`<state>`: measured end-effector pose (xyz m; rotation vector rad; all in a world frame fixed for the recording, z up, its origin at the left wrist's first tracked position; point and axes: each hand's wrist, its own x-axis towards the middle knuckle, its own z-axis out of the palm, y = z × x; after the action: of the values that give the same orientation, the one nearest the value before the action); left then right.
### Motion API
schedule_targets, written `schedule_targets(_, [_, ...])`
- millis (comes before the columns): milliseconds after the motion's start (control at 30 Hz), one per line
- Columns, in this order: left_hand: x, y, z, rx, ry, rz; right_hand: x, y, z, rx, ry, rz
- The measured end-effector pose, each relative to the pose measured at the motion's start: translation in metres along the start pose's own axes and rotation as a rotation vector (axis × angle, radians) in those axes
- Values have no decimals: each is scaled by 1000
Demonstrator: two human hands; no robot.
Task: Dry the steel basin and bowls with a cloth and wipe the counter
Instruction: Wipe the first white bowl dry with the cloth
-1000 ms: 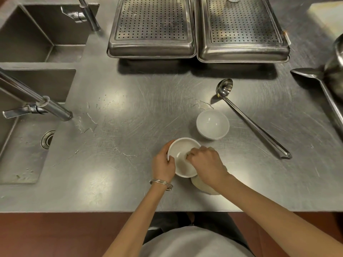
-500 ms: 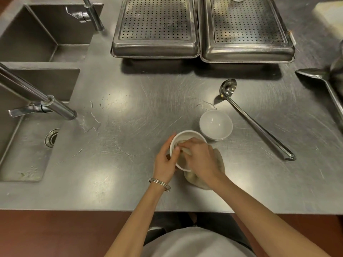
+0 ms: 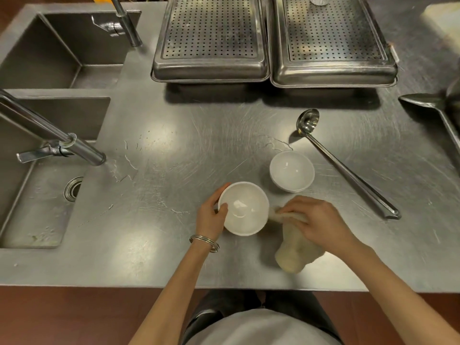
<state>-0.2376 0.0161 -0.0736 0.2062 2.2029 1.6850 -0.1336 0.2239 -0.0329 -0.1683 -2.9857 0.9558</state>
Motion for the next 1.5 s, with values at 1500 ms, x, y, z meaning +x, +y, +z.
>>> schedule_targets(1500, [-23,25,6,-177,-181,-23,4,-20,-11,369,509,36])
